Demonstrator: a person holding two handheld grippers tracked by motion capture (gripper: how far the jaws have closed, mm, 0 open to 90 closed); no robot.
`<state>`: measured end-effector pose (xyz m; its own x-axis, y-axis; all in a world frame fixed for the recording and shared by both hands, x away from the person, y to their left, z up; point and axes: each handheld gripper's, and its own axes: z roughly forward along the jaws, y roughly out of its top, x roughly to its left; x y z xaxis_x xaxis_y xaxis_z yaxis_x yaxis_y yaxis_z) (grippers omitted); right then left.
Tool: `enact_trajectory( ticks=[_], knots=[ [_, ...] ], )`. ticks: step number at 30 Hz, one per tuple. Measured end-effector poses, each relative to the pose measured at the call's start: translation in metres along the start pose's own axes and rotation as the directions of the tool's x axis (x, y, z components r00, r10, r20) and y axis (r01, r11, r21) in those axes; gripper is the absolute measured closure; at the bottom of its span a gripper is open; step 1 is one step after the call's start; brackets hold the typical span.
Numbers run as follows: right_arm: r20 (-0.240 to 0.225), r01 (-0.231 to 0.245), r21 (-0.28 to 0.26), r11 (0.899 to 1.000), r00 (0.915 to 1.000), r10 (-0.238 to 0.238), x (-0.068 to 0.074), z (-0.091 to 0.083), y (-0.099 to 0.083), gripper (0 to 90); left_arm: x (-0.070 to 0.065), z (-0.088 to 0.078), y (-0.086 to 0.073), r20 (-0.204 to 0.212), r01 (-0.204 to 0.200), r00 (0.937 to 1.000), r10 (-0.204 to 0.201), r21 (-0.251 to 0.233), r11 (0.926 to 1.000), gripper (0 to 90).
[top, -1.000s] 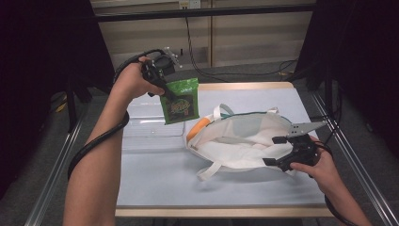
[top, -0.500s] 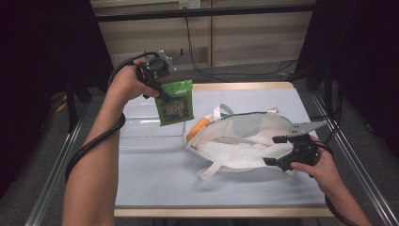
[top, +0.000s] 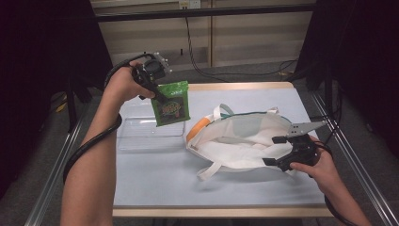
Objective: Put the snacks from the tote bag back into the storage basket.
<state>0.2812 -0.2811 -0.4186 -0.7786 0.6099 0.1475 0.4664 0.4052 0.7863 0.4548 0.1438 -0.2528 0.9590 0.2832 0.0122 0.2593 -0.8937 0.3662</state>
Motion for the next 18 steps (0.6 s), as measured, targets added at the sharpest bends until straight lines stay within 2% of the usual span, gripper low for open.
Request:
enact_trajectory(
  ticks=[1,4,5,6,9,11,13,14,16,18],
  knots=[
    [-0.001,0.003,0.000,1.000,1.0000,-0.003,0.000,0.000,0.000,4.8,0.002,0.000,-0.001,0.001,-0.022,0.9998,0.022,0.015,0.9996,74.7],
    [-0.002,-0.001,-0.004,1.000,1.0000,0.001,0.001,0.000,0.001,4.8,0.002,0.000,-0.003,-0.005,-0.015,0.9999,0.015,0.020,0.9997,74.7],
    [-0.002,0.003,-0.002,1.000,1.0000,-0.003,0.001,0.000,0.000,4.8,0.003,-0.001,-0.003,-0.006,-0.024,0.9997,0.024,0.031,0.9992,74.7],
    [-0.001,0.003,-0.002,1.000,1.0000,-0.003,0.001,0.000,0.001,4.8,0.002,0.001,-0.004,-0.013,-0.014,0.9998,0.014,0.010,0.9999,74.7],
    [0.003,0.000,0.001,1.000,1.0000,0.000,0.001,0.001,0.000,4.8,0.003,0.000,-0.006,-0.017,-0.023,0.9996,0.024,0.021,0.9995,74.7],
    [-0.002,0.005,0.004,1.000,1.0000,-0.005,0.001,0.001,0.000,4.8,0.003,0.000,-0.008,-0.016,0.004,0.9999,-0.004,0.012,0.9999,74.7],
    [-0.001,0.004,0.003,1.000,1.0000,-0.004,0.001,0.001,0.000,4.8,0.004,-0.001,-0.010,-0.019,-0.011,0.9998,0.011,0.021,0.9997,74.7],
    [-0.001,0.005,0.002,1.000,1.0000,-0.005,0.001,0.001,0.000,4.8,0.004,0.000,-0.011,-0.015,0.007,0.9999,-0.007,0.009,0.9999,74.7],
    [-0.002,0.005,0.003,1.000,1.0000,-0.005,0.001,0.001,0.000,4.8,0.005,-0.001,-0.013,-0.020,-0.014,0.9997,0.014,0.018,0.9997,74.7],
    [-0.002,0.005,0.003,1.000,1.0000,-0.005,0.001,0.001,0.000,4.8,0.005,0.000,-0.014,-0.021,-0.008,0.9997,0.008,0.008,0.9999,74.7]
  ],
)
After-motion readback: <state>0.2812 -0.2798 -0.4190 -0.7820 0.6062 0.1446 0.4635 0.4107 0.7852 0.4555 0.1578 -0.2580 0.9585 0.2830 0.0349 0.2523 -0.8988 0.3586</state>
